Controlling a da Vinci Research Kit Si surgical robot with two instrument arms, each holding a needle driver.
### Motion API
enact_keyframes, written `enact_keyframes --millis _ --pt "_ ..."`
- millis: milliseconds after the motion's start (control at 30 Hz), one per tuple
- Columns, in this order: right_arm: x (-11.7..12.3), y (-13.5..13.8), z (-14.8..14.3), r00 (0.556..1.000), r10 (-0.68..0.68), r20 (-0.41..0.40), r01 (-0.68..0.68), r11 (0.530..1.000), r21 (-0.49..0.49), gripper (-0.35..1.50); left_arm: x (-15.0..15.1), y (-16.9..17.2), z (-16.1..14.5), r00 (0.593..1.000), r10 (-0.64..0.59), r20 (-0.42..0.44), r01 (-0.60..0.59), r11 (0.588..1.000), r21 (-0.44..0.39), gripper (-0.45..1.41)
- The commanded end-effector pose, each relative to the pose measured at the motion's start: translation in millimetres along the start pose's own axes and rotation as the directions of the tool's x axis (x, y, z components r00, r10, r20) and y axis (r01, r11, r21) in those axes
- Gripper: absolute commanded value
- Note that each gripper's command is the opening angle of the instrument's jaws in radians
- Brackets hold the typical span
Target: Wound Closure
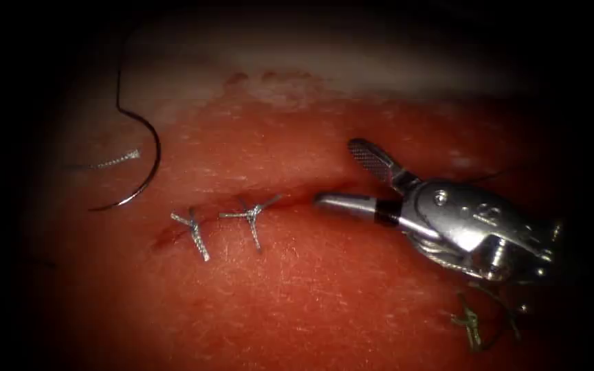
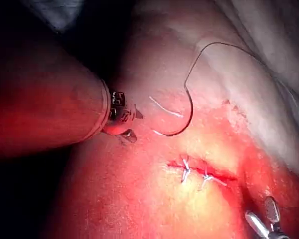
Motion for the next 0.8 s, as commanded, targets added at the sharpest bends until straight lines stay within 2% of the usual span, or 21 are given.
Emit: enact_keyframes --millis 33,100,133,267,300,333,467,633,800 --pt "-0.6 -0.3 0.4 1.0 0.001 0.002 -0.001 1.0 0.004 1.48 0.6 0.9 0.3 1.0 -0.014 -0.024 0.013 0.999 -0.032 0.56" --pt "-0.6 -0.1 0.3 1.0 0.0 0.001 0.0 1.0 0.0 1.48 2.2 1.9 -0.5 0.999 -0.026 -0.048 0.024 0.998 -0.05 0.56" --pt "-0.6 -0.1 0.3 1.0 0.0 0.001 0.0 1.0 0.0 1.48 4.0 3.1 -1.0 0.997 -0.015 -0.069 0.012 0.999 -0.044 0.55" --pt "-0.6 0.0 0.4 1.0 0.001 0.001 -0.001 1.0 -0.001 1.48 5.7 5.1 0.9 0.998 0.0 -0.066 -0.004 0.998 -0.067 0.53" --pt "-0.6 0.0 0.4 1.0 0.0 0.001 0.0 1.0 -0.001 1.48 5.5 5.7 3.1 0.999 0.005 -0.051 -0.01 0.995 -0.103 0.63" --pt "-0.6 0.0 0.4 1.0 0.0 0.001 0.0 1.0 0.0 1.48 4.9 5.9 5.5 0.999 0.02 -0.03 -0.023 0.993 -0.117 0.63" --pt "-0.6 -0.1 0.4 1.0 0.0 0.001 0.0 1.0 0.0 1.48 3.8 4.8 8.4 0.998 0.05 0.034 -0.047 0.996 -0.078 0.65" --pt "-0.6 -0.1 0.5 1.0 0.0 0.001 0.0 1.0 -0.002 1.48 3.4 2.6 9.6 0.997 0.055 0.061 -0.054 0.998 -0.032 0.62" --pt "-0.8 -0.5 0.9 1.0 -0.001 -0.001 0.001 1.0 -0.008 1.48 3.1 2.1 9.8 0.992 0.061 0.109 -0.061 0.998 -0.011 0.67"
